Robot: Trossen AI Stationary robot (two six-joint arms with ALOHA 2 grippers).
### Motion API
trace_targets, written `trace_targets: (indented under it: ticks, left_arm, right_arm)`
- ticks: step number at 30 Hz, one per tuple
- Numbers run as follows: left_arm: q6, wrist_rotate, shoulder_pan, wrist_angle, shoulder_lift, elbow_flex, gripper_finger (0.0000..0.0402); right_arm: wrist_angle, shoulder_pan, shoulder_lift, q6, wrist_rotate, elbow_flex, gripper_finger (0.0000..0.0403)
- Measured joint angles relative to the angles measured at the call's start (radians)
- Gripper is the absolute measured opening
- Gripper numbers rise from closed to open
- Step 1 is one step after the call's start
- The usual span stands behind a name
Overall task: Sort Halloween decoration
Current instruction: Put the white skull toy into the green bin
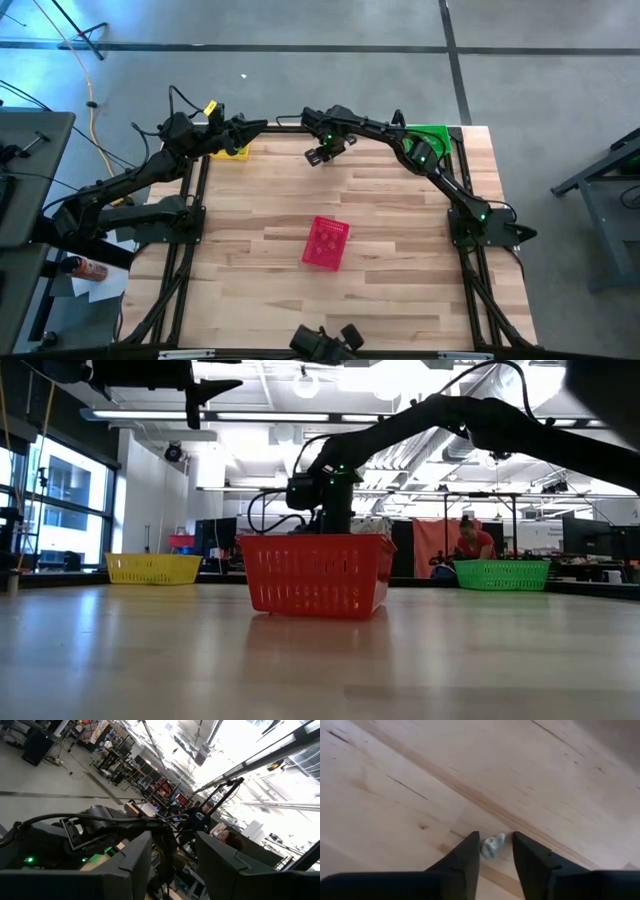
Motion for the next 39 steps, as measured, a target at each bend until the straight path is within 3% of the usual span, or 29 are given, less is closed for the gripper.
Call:
trace_targets:
  ticks: [16,39]
  left_arm:
    - [0.0,0.0,0.0,-0.012,0.0,0.0,0.0142]
    - [0.001,0.0,0.0,-0.012,0.0,0.0,0.0142]
  right_arm:
    - [-0.015,-0.023,0.0,-0.095,-0.01,0.001,0.0015]
    - [-0.022,-0.06,-0.097,-0.217,-0.066,0.01,0.0003]
